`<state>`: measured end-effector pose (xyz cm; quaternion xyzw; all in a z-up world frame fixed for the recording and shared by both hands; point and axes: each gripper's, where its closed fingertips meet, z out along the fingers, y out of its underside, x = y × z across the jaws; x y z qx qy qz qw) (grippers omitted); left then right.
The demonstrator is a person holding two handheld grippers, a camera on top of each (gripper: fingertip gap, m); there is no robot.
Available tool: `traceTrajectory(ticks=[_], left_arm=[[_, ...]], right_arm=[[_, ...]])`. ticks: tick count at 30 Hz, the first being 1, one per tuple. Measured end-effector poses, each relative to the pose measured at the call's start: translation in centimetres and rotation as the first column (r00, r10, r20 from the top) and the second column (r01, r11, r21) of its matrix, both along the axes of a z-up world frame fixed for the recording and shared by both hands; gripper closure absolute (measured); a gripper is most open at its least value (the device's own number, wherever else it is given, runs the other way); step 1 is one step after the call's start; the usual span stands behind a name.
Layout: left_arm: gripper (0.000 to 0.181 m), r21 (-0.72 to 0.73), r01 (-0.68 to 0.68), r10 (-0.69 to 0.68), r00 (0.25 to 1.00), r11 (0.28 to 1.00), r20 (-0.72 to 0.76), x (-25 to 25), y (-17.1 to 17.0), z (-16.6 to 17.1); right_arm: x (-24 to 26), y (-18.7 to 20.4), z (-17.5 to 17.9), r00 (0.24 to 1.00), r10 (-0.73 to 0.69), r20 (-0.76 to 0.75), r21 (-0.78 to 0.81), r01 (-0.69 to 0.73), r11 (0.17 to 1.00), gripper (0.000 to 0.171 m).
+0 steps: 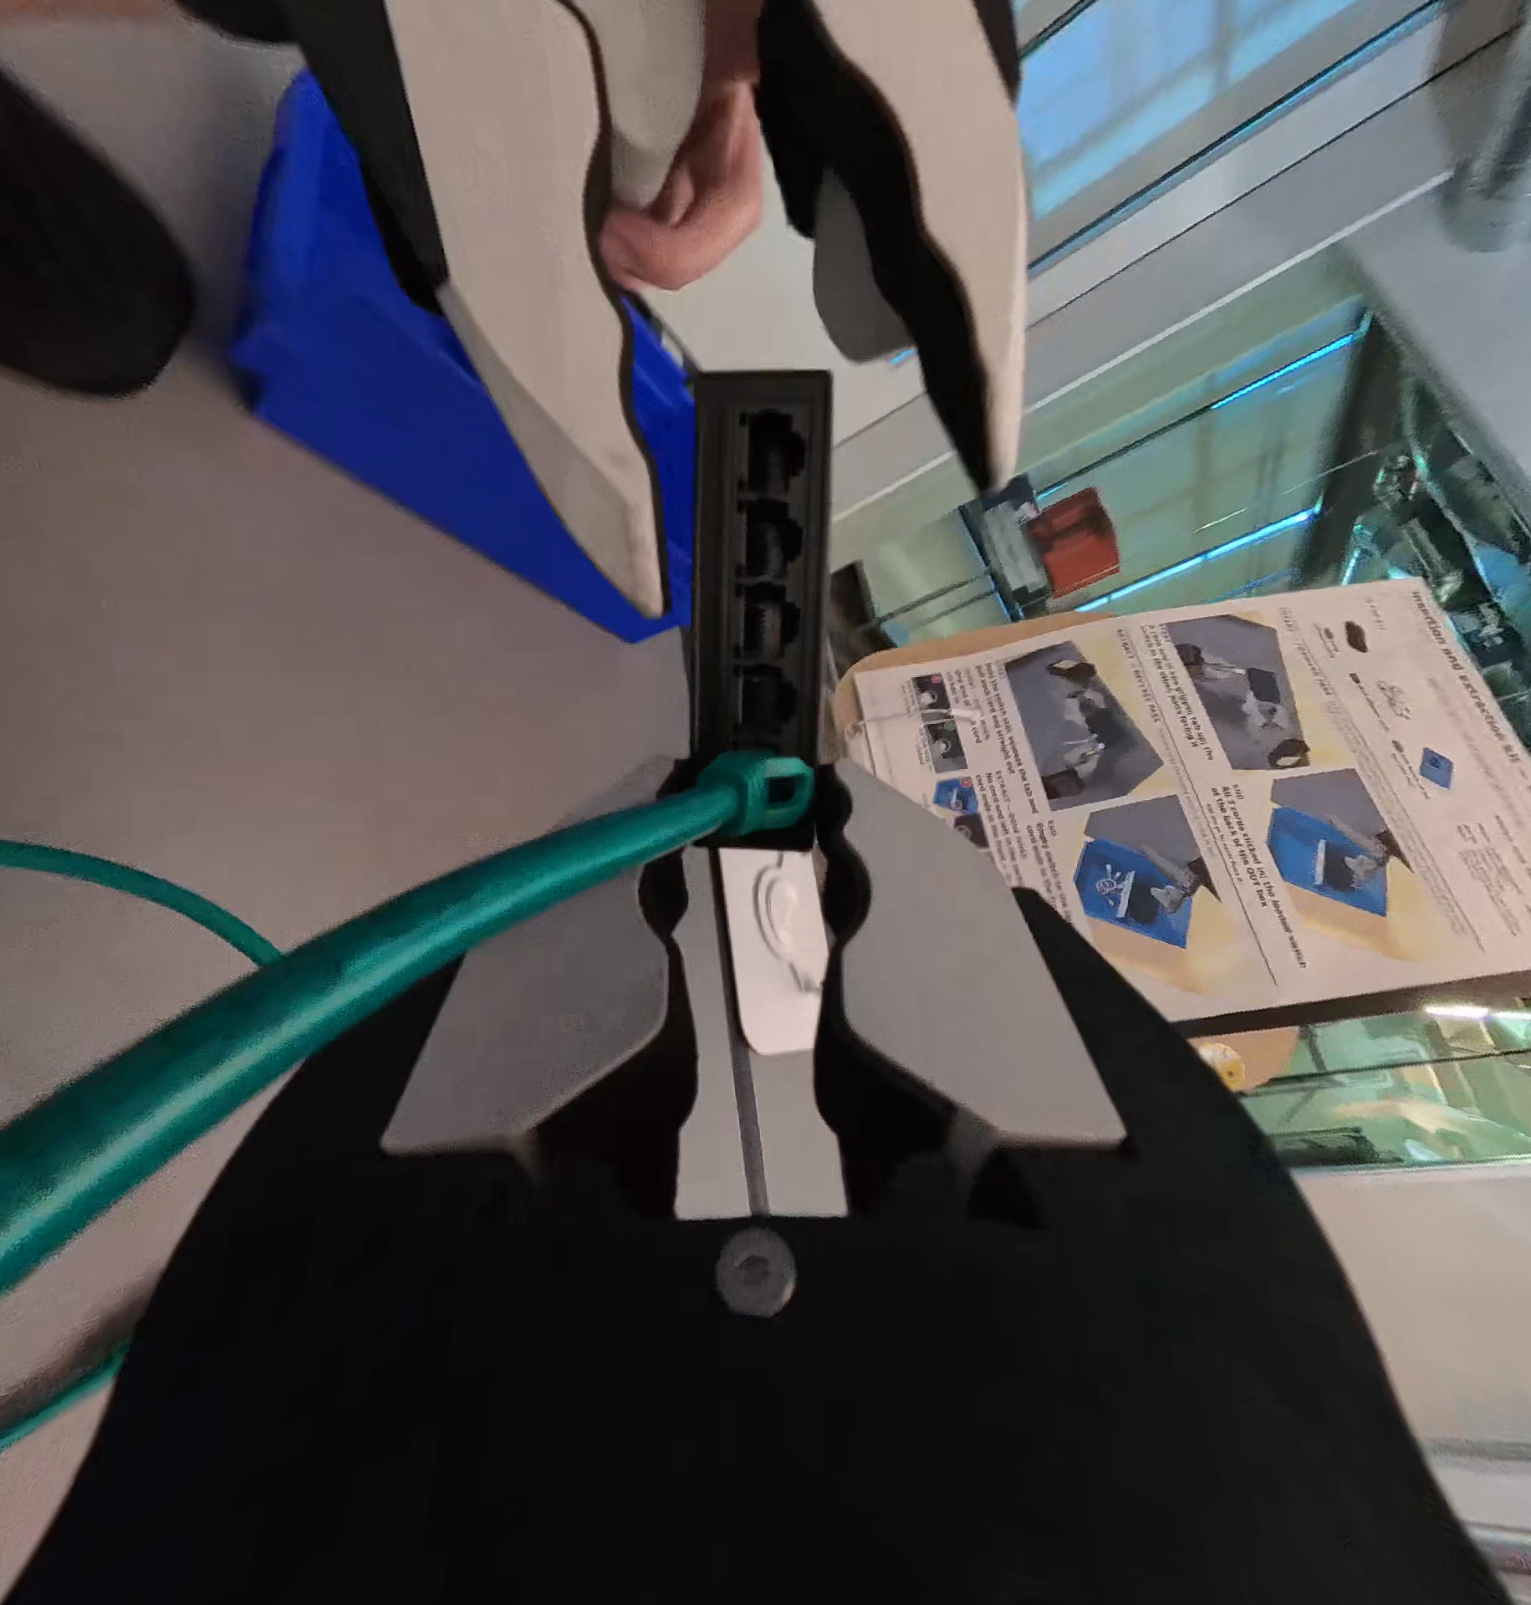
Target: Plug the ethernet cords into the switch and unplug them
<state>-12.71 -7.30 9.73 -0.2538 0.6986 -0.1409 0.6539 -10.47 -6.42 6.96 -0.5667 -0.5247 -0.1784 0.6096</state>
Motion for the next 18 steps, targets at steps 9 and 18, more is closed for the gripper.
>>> traceTrajectory(ticks=[9,18], left_arm=[[0.151,0.150,0.052,-0.025,0.984,0.987,-0.176,1.1,-1.1,-4.3],[0.151,0.346,-0.014,0.100,0.968,0.938,-0.230,2.5,0.2,-6.9]], right_arm=[[0.1,-1.7,-1.5,0.975,0.001,0.224,-0.050,0.010,0.999,0.143],[1.6,-1.1,-3.4,0.948,-0.016,0.318,-0.084,0.045,0.996,0.143]])
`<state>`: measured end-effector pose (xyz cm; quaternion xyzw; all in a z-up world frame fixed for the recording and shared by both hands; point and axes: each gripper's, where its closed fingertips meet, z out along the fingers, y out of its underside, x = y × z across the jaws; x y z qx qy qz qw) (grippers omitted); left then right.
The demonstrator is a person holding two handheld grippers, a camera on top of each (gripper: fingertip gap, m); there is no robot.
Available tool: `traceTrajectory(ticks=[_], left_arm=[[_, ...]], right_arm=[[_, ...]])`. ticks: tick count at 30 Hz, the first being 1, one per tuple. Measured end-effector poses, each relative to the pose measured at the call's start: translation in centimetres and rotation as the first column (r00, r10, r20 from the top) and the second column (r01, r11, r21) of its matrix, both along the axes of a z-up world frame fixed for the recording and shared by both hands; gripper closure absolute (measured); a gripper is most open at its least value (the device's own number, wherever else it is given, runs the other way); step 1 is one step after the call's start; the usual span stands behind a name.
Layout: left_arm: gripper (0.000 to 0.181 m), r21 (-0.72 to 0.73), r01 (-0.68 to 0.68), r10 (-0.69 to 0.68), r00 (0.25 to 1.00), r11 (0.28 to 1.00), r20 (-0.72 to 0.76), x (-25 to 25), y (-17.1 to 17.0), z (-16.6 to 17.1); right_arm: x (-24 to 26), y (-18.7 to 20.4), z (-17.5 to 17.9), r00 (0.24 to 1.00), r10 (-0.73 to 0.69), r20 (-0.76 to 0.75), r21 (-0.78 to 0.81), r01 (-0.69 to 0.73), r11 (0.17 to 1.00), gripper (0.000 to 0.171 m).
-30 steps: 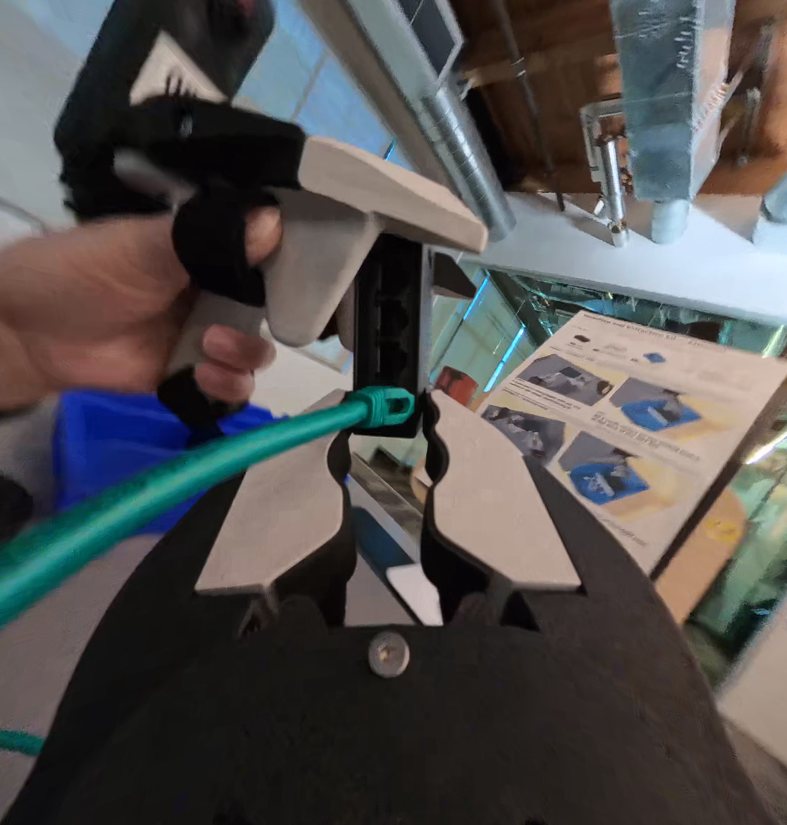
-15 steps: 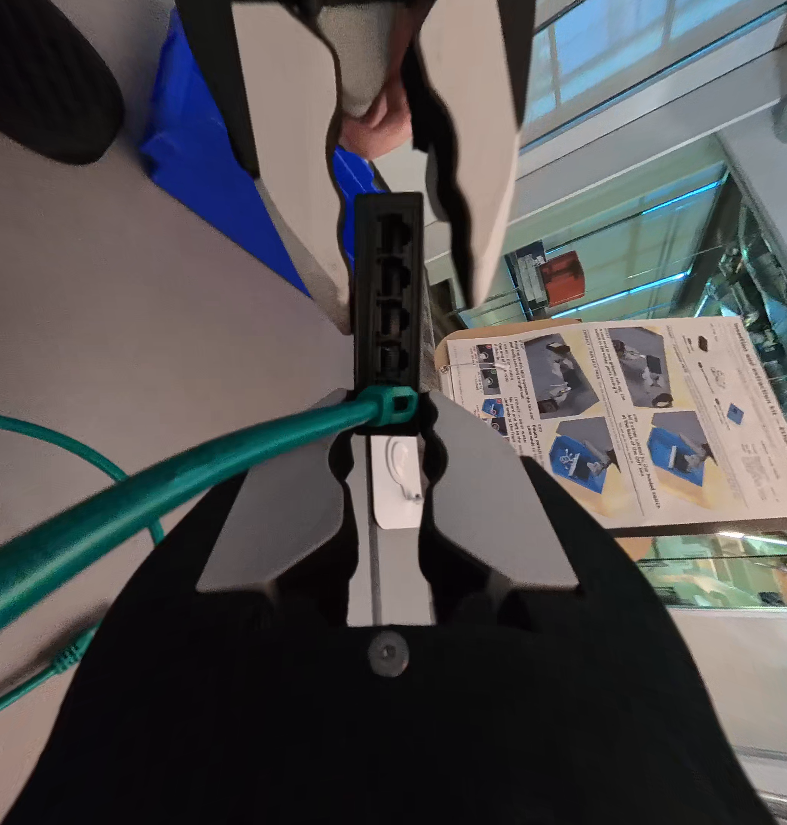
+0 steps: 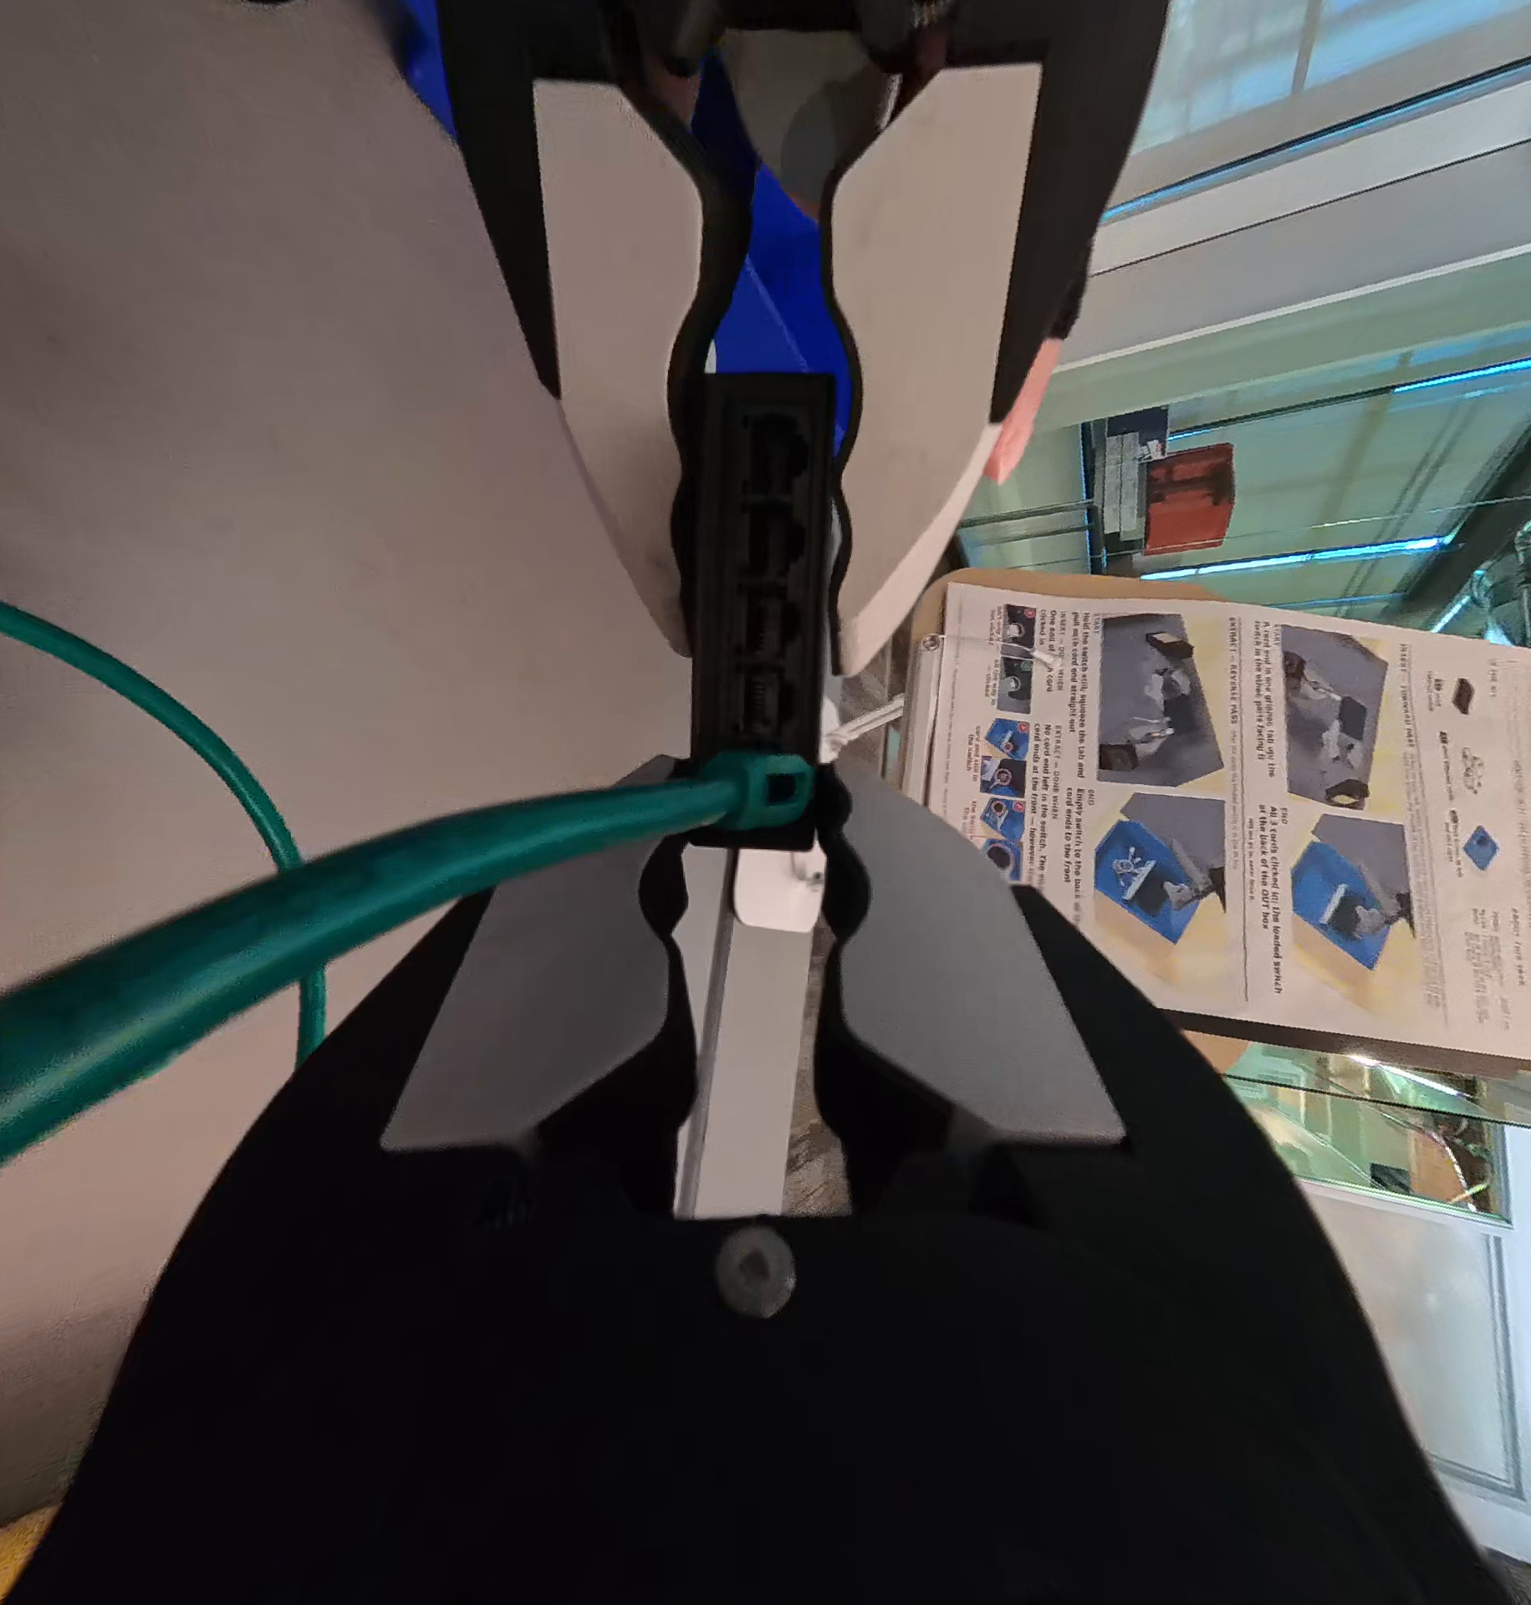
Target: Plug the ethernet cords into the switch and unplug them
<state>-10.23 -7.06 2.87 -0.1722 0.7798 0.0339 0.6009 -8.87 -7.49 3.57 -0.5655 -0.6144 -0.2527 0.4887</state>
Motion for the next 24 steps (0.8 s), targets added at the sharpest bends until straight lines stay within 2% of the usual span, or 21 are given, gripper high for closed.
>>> traceTrajectory(ticks=[6,10,12,16,18,20,22,23,24], left_arm=[[0.152,0.089,-0.041,0.034,0.996,0.995,0.081,0.5,0.4,1.1],[0.153,0.139,-0.195,0.171,0.971,0.971,0.164,0.3,2.5,3.0],[0.153,0.132,-0.249,0.223,0.957,0.960,0.183,-0.1,3.7,3.5],[0.153,0.112,-0.309,0.283,0.938,0.944,0.202,-0.7,5.1,4.1],[0.153,0.108,-0.346,0.318,0.924,0.932,0.211,-1.0,5.8,4.4],[0.153,0.116,-0.363,0.334,0.918,0.924,0.214,-1.1,6.0,4.5],[0.153,0.125,-0.392,0.359,0.906,0.912,0.223,-1.2,6.3,4.7],[0.153,0.117,-0.403,0.370,0.901,0.908,0.227,-1.2,6.4,4.8],[0.153,0.111,-0.407,0.375,0.898,0.907,0.230,-1.2,6.4,4.9]], right_arm=[[0.4,0.0,1.0,0.999,0.019,-0.048,0.047,-0.017,0.999,0.142],[1.2,1.0,3.0,0.989,0.000,-0.147,0.155,0.023,0.988,0.137],[2.4,1.1,3.8,0.988,-0.050,-0.147,0.189,0.078,0.979,0.132],[5.3,-0.1,5.5,0.971,-0.208,-0.115,0.196,0.228,0.954,0.132],[6.6,-1.2,8.3,0.939,-0.273,-0.209,0.255,0.322,0.912,0.135],[4.9,-3.0,11.0,0.925,-0.176,-0.337,0.284,0.278,0.917,0.139],[0.4,-5.0,12.3,0.903,0.040,-0.427,0.291,0.095,0.952,0.137],[-1.5,-5.4,12.2,0.901,0.098,-0.423,0.293,0.033,0.956,0.137],[-2.5,-5.1,11.5,0.920,0.089,-0.382,0.288,0.027,0.957,0.136]])
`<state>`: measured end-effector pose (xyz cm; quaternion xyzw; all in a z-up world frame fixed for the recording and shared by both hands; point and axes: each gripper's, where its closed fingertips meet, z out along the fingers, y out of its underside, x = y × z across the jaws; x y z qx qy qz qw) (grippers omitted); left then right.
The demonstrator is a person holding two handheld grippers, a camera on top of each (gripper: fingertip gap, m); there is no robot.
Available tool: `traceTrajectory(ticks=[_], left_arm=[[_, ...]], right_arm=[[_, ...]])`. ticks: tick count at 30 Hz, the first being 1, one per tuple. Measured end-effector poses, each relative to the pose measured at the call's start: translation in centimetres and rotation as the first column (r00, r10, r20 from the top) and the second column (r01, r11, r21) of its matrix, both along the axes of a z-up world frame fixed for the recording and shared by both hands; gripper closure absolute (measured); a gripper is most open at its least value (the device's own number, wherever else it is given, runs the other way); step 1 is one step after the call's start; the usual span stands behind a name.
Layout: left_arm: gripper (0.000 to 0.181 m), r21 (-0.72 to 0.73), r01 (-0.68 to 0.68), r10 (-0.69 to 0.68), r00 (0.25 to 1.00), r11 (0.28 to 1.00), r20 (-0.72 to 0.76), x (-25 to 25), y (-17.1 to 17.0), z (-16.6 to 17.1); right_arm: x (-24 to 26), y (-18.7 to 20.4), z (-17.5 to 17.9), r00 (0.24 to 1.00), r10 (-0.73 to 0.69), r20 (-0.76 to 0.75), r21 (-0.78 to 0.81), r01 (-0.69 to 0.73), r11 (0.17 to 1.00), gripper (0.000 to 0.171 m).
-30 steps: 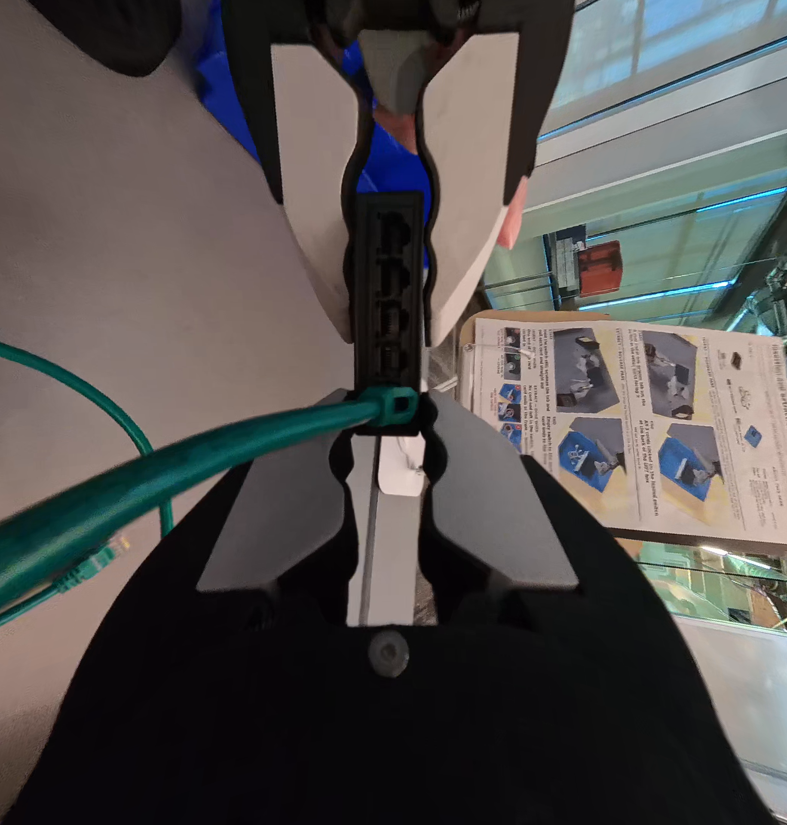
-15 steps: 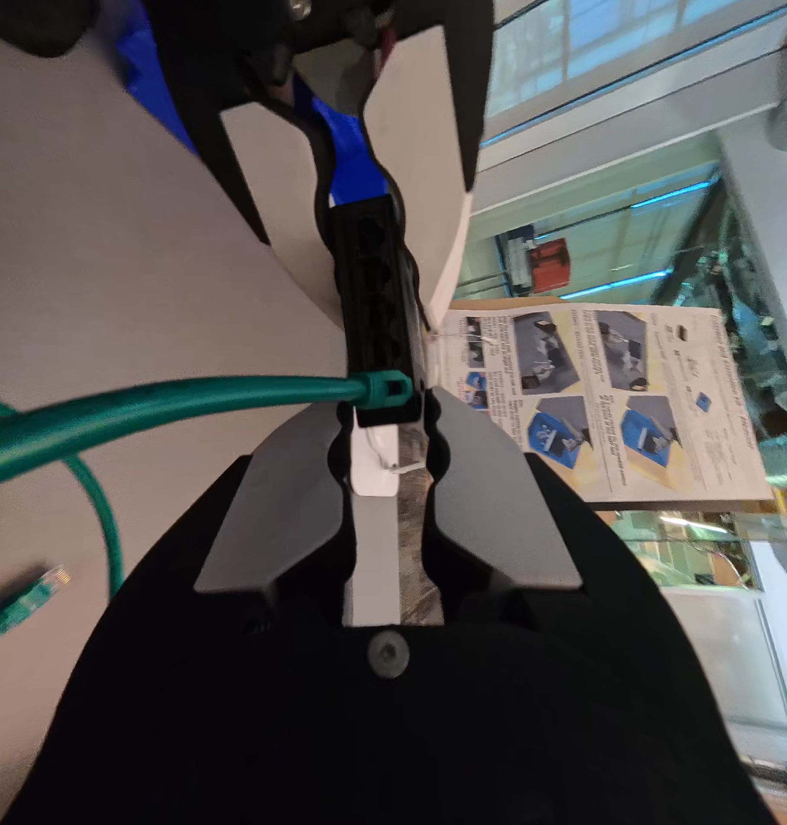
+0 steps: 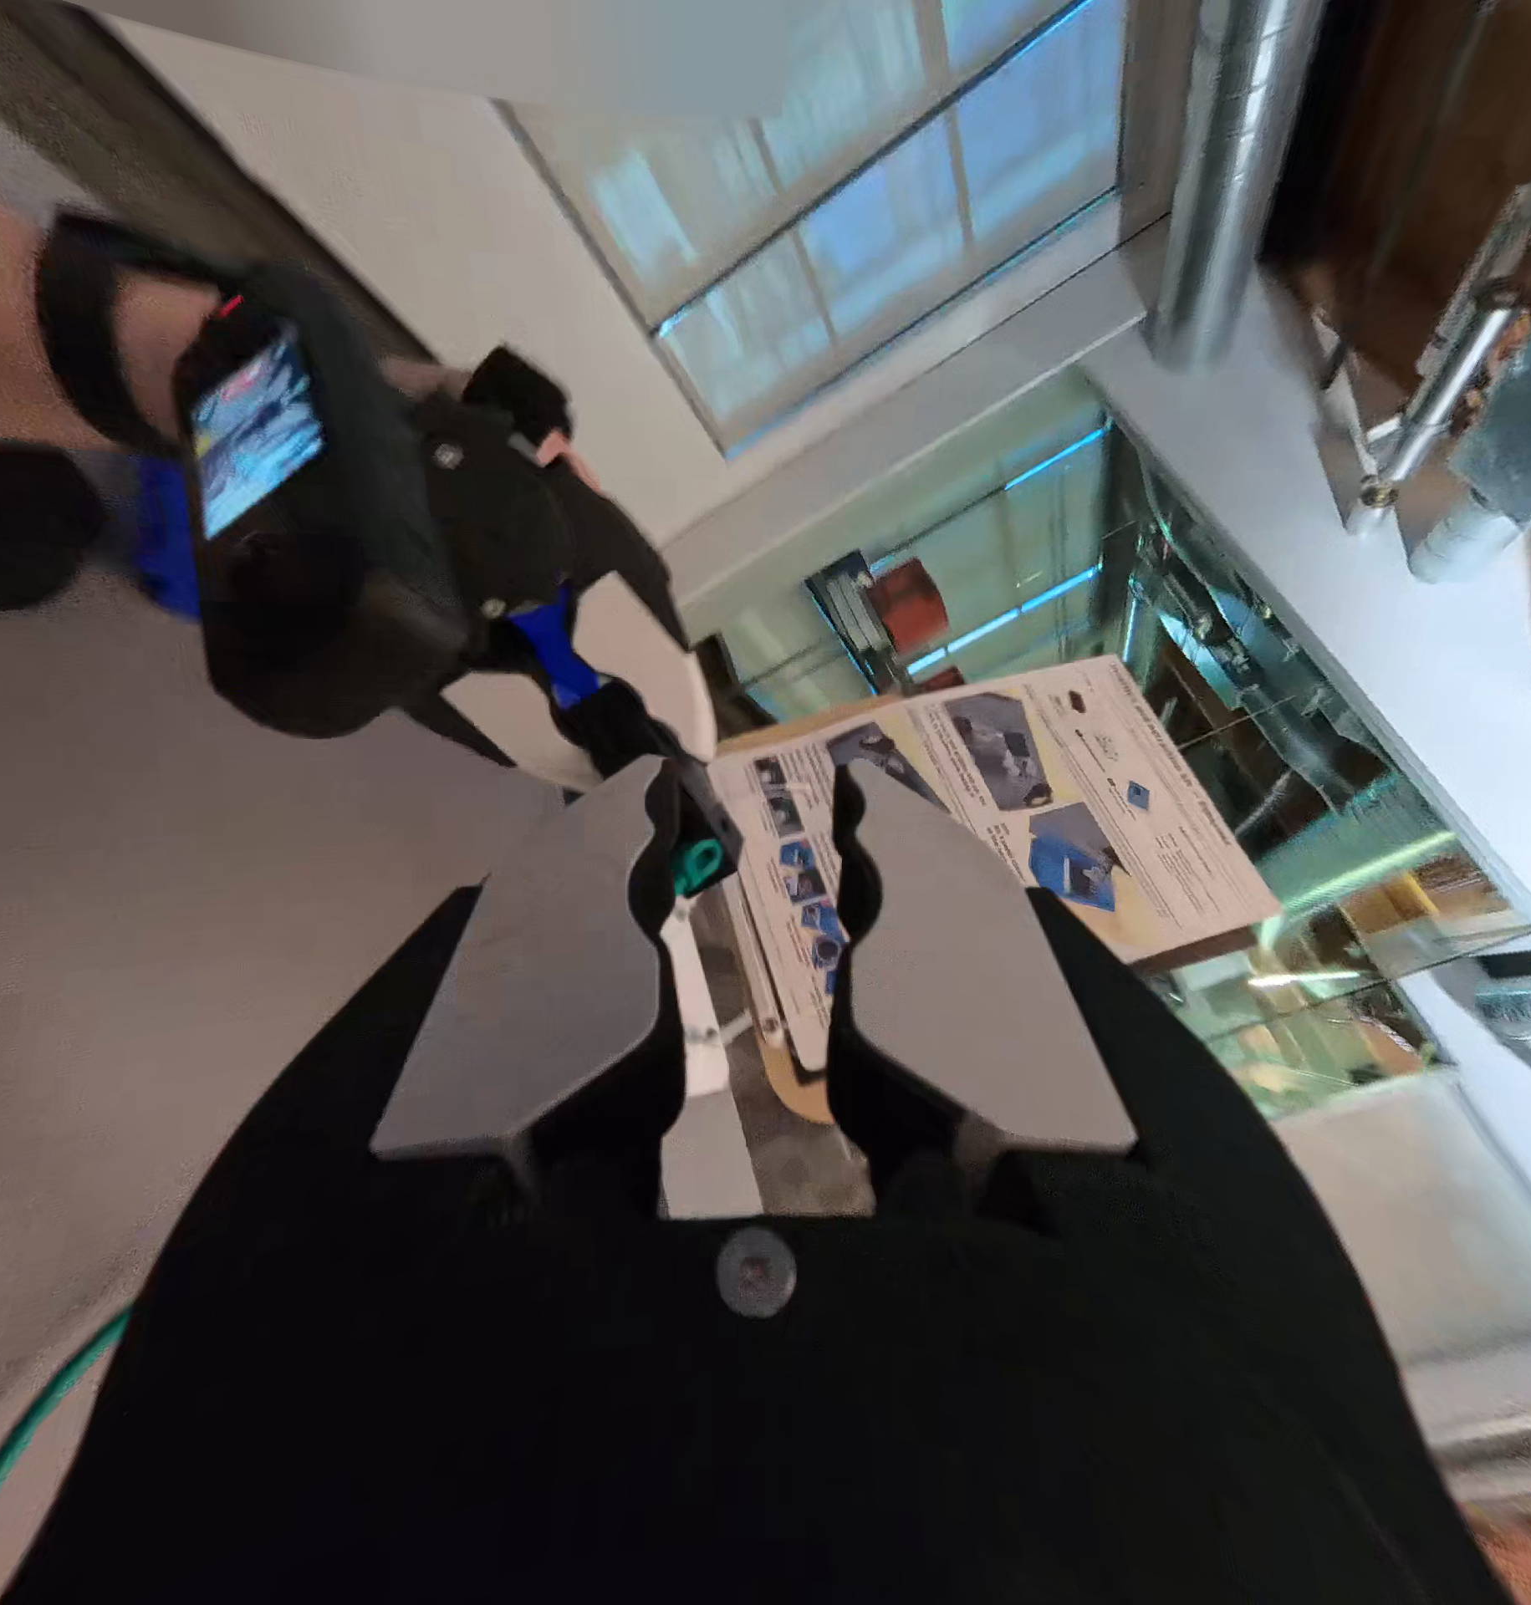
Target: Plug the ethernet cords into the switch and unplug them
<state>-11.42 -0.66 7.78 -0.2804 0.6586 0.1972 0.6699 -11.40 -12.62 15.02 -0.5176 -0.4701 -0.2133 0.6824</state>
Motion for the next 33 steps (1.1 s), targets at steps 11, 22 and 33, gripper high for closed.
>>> traceTrajectory(ticks=[11,22,33], left_arm=[[0.153,0.045,-0.067,0.071,0.995,0.997,-0.076,0.3,0.2,-1.0],[0.152,0.028,-0.025,0.026,0.998,0.999,-0.061,0.7,-1.5,-0.6],[0.153,0.074,0.023,-0.021,0.999,0.997,-0.027,0.5,-2.5,0.5]], right_arm=[[0.5,4.7,-4.8,0.938,-0.232,0.257,-0.019,0.245,0.969,0.140],[3.0,6.9,-6.7,0.878,-0.330,0.347,-0.012,0.356,0.934,0.141],[2.6,6.1,-6.5,0.895,-0.214,0.392,0.029,0.221,0.975,0.134]])
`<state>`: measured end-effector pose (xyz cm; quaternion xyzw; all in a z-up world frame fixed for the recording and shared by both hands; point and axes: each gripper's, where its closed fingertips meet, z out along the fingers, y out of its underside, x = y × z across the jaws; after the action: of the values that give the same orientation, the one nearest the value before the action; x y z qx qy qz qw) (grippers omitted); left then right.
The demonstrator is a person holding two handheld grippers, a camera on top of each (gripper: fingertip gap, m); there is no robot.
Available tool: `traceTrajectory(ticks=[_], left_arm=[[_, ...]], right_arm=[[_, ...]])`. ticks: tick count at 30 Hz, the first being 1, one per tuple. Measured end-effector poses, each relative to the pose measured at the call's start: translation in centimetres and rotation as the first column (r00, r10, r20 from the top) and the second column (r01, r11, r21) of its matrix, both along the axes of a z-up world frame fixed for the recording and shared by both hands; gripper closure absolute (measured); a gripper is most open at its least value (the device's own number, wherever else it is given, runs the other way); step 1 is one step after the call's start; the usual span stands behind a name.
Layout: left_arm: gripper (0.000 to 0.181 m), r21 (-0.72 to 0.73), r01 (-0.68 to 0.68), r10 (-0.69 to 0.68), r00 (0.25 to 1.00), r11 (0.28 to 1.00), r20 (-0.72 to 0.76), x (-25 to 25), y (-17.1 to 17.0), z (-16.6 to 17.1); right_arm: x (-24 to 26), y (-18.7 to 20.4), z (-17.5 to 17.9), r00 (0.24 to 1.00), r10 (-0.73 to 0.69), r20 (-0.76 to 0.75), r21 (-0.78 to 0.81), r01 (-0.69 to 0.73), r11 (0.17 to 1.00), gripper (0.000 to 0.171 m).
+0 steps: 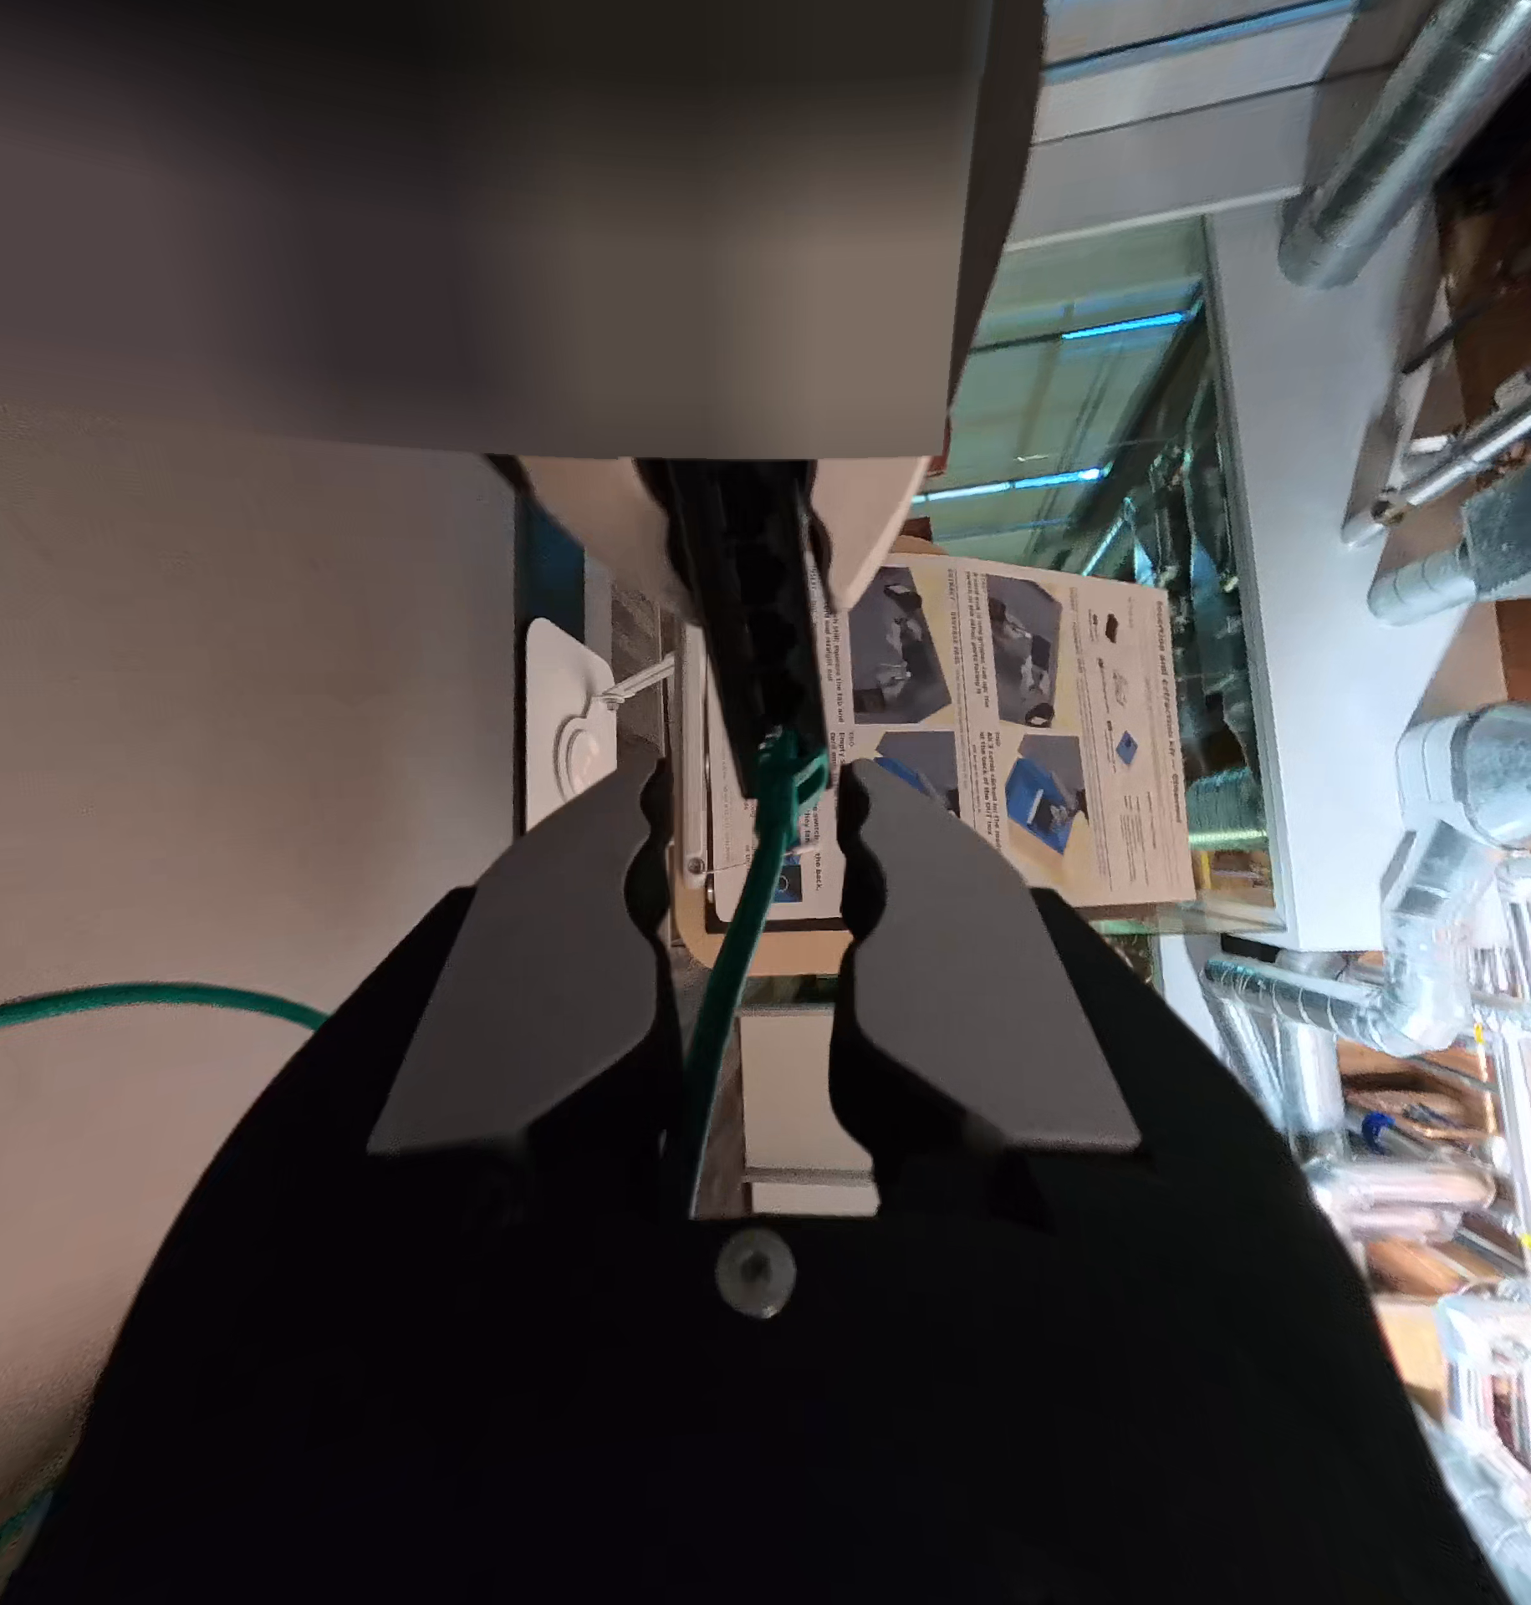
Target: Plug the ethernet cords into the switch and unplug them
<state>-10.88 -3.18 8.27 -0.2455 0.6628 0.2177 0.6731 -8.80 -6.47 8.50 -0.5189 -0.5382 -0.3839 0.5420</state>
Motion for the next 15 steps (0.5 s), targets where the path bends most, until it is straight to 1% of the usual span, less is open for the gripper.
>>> traceTrajectory(ticks=[3,5,8,10,12,14,15], left_arm=[[0.153,0.003,0.037,-0.037,0.999,0.999,0.010,0.1,-0.9,0.3],[0.153,0.004,0.054,-0.054,0.998,0.999,0.013,0.2,-1.4,0.4],[0.153,0.016,0.075,-0.075,0.997,0.997,0.018,0.3,-1.9,0.5],[0.153,0.012,0.073,-0.073,0.997,0.997,0.013,0.3,-2.0,0.4],[0.153,0.018,0.082,-0.082,0.996,0.996,0.018,0.3,-2.0,0.6],[0.153,0.016,0.100,-0.100,0.995,0.995,0.030,0.2,-2.4,0.9],[0.153,0.022,0.106,-0.107,0.994,0.994,0.031,0.2,-2.6,0.9]], right_arm=[[-0.2,-0.9,0.3,0.995,0.058,0.086,0.046,-0.062,0.997,0.132],[-0.2,-1.1,1.2,0.994,0.057,0.098,0.110,-0.067,0.992,0.133],[-0.4,-1.0,1.3,0.989,0.032,0.145,0.147,-0.053,0.988,0.134],[-0.1,-0.9,1.3,0.979,-0.016,0.203,0.176,-0.020,0.984,0.134],[0.3,-1.1,1.5,0.978,-0.054,0.203,0.165,0.021,0.986,0.134],[0.0,-1.4,1.4,0.984,-0.032,0.174,0.137,0.008,0.991,0.136],[0.0,-1.4,1.2,0.982,-0.040,0.187,0.129,0.016,0.991,0.139]])
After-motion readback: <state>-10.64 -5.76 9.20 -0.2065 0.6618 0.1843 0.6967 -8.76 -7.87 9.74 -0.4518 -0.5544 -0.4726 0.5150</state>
